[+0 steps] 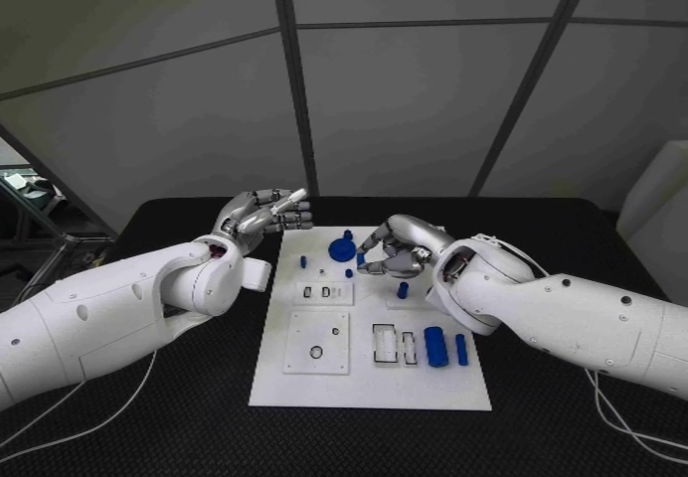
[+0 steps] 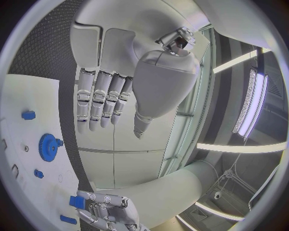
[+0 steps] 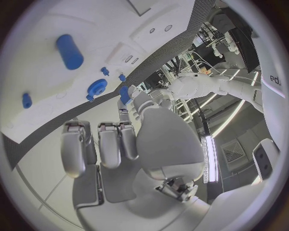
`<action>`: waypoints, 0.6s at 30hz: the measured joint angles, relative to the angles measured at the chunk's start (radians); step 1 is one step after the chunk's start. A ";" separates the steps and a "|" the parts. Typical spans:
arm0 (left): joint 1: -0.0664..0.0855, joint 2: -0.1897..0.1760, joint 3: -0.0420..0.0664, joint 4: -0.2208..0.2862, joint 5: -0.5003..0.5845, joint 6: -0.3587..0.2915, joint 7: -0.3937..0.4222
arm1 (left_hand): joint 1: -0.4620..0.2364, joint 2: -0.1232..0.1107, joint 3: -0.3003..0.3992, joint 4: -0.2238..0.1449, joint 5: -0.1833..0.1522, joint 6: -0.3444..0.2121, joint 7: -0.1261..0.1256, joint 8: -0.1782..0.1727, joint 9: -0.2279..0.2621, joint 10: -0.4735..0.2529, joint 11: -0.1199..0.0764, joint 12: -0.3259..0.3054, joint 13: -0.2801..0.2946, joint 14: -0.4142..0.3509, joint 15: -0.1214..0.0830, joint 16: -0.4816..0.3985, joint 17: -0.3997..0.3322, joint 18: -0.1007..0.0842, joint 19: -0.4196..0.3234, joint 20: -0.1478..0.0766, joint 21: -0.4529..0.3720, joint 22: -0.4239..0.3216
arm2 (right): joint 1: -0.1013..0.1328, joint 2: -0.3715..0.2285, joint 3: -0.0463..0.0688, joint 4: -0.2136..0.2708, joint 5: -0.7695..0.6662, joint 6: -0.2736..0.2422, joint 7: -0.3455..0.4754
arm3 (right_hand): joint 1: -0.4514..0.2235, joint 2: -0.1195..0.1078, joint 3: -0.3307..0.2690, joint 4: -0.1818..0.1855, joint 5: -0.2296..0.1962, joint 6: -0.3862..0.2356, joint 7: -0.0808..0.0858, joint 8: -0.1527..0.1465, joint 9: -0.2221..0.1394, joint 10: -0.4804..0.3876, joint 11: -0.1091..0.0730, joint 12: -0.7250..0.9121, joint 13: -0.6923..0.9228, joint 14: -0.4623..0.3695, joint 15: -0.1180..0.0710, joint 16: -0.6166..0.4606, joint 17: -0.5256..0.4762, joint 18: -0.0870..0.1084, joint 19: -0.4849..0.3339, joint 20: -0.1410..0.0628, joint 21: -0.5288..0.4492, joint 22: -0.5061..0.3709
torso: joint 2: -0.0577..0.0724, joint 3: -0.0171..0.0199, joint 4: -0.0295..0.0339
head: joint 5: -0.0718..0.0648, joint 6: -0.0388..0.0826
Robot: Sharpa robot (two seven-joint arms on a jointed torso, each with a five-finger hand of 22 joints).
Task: Assemble the parts on the task board
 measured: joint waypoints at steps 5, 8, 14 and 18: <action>0.000 0.007 0.000 -0.003 0.000 0.000 -0.001 | 0.000 0.000 0.000 0.000 0.000 0.000 0.000 0.000 0.000 0.000 0.000 0.000 0.000 0.000 0.000 0.000 0.000 0.000 0.000 0.000 0.000 0.000 | -0.010 0.045 -0.001 -0.001 -0.046 0.011 -0.054 | -0.007 -0.001 0.000 0.000 0.000 0.000 0.000 -0.002 0.001 0.000 0.000 0.000 0.000 0.000 0.000 0.000 0.000 0.000 0.000 0.000 0.000 0.000 | 0.001 -0.0006 0.0000 | 0.013 -0.007; 0.000 0.010 0.000 -0.005 0.001 0.001 -0.001 | 0.000 0.000 0.000 0.000 0.000 0.000 0.000 0.000 0.000 0.000 0.000 0.000 0.000 0.000 0.000 0.000 0.000 0.000 0.000 0.000 0.000 0.000 | -0.017 0.068 -0.003 -0.011 -0.072 0.018 -0.081 | -0.008 -0.002 0.000 0.000 0.000 0.000 0.000 -0.002 0.001 0.000 0.000 0.000 0.000 0.002 -0.002 0.000 0.000 0.000 0.000 0.000 0.000 0.000 | 0.002 -0.0006 -0.0009 | 0.016 -0.010; 0.000 0.015 0.000 -0.007 0.001 0.002 -0.002 | 0.000 0.000 0.000 0.000 0.000 0.000 0.000 0.000 0.000 0.000 0.000 0.000 0.000 0.000 0.000 0.000 0.000 0.000 0.000 0.000 0.000 0.000 | -0.029 0.103 -0.010 -0.032 -0.122 0.029 -0.121 | -0.020 0.001 0.000 0.000 0.000 0.000 0.000 -0.005 0.001 0.000 0.000 0.000 0.000 0.004 -0.004 0.000 0.000 0.000 0.004 -0.004 0.004 0.000 | 0.003 -0.0002 -0.0025 | 0.023 -0.014; 0.000 0.017 0.000 -0.008 0.001 0.002 -0.002 | 0.000 0.000 0.000 0.000 0.000 0.000 0.000 0.000 0.000 0.000 0.000 0.000 0.000 0.000 0.000 0.000 0.000 0.000 0.000 0.000 0.000 0.000 | -0.033 0.127 -0.014 -0.048 -0.150 0.033 -0.139 | -0.025 -0.004 0.000 0.000 0.000 0.000 0.000 -0.006 0.001 0.000 0.000 0.000 0.000 0.004 -0.004 0.000 0.000 0.000 0.004 -0.004 0.004 0.000 | 0.003 0.0002 -0.0024 | 0.025 -0.017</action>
